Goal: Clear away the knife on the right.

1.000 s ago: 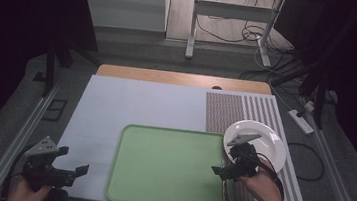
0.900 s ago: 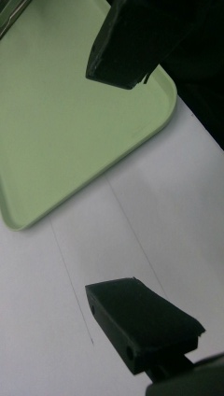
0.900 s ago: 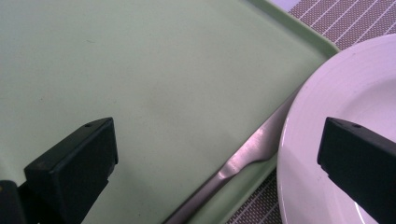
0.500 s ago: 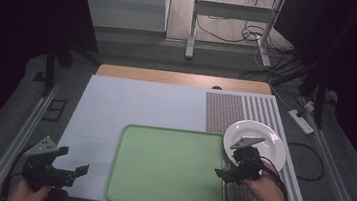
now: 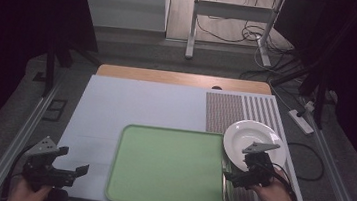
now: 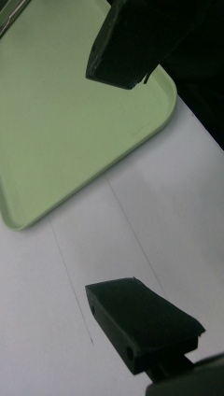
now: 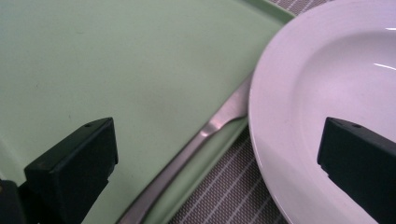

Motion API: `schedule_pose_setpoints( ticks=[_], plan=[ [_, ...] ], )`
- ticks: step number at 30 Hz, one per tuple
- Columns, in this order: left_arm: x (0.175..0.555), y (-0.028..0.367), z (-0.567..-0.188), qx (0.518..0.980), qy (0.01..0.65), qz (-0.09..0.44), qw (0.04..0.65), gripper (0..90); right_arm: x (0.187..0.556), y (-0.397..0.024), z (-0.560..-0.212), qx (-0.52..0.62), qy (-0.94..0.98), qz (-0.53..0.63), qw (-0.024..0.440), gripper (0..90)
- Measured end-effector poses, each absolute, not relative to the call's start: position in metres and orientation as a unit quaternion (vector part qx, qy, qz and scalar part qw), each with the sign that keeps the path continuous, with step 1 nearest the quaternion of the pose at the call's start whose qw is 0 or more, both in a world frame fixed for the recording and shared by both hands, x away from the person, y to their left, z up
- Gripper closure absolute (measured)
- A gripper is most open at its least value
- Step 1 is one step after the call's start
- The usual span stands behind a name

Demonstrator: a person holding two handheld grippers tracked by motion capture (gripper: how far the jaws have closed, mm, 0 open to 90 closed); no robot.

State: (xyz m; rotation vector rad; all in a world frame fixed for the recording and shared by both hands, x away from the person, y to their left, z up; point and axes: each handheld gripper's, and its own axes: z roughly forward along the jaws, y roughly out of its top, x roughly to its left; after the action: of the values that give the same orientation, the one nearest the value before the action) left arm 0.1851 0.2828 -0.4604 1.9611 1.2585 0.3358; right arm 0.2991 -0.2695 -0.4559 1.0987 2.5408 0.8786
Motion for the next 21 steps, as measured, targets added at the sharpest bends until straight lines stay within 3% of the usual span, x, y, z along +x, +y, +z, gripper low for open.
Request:
schedule_pose_setpoints(
  ticks=[21],
  plan=[
    [0.186,0.283,-0.461,0.769,0.495,0.131,0.382,2.2,0.277,-0.302,-0.446,0.412,0.841,0.321,0.138,0.0]
  ],
)
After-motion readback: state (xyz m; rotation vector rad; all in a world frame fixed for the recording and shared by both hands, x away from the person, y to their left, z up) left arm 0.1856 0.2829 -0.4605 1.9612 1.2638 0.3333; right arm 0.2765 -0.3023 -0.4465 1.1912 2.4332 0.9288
